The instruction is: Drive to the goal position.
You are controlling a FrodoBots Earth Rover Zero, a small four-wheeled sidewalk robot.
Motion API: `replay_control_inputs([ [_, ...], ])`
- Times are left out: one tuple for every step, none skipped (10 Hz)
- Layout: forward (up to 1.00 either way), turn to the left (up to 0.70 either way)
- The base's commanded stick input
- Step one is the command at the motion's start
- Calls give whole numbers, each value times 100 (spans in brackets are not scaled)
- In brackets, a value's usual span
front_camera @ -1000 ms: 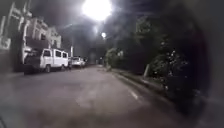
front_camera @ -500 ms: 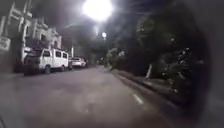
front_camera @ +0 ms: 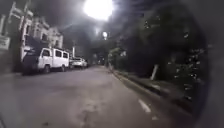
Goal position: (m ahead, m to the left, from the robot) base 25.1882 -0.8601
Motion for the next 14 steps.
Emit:
replay_control_inputs([
  [50, 0],
  [50, 0],
  [50, 0],
  [50, 0],
  [50, 0],
  [50, 0],
  [50, 0],
  [50, 0],
  [50, 0],
  [50, 0],
  [50, 0],
  [50, 0],
  [50, 0],
  [50, 0],
])
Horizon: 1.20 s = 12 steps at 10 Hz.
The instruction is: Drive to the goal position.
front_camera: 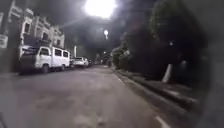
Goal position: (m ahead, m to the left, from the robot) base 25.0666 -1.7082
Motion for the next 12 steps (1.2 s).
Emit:
replay_control_inputs([
  [50, 0],
  [50, 0],
  [50, 0],
  [50, 0],
  [50, 0],
  [50, 0],
  [50, 0],
  [50, 0],
  [50, 0],
  [50, 0],
  [50, 0],
  [50, 0],
])
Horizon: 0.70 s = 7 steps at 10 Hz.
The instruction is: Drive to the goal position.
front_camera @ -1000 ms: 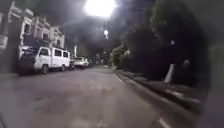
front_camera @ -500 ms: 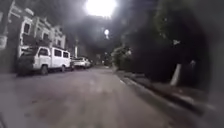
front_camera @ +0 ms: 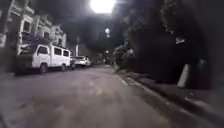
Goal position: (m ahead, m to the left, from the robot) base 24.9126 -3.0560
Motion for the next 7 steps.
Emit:
replay_control_inputs([
  [50, 0],
  [50, 0],
  [50, 0],
  [50, 0],
  [50, 0],
  [50, 0],
  [50, 0],
])
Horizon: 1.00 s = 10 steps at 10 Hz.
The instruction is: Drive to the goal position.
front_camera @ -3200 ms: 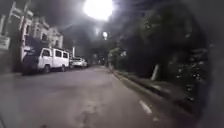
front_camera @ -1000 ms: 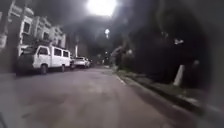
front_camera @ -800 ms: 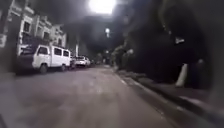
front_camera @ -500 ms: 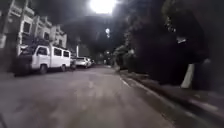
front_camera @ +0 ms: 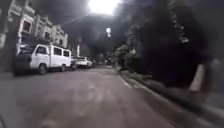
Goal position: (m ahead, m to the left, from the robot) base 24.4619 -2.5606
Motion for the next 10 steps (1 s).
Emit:
replay_control_inputs([
  [50, 0],
  [50, 0],
  [50, 0],
  [50, 0],
  [50, 0],
  [50, 0],
  [50, 0],
  [50, 0],
  [50, 0],
  [50, 0],
])
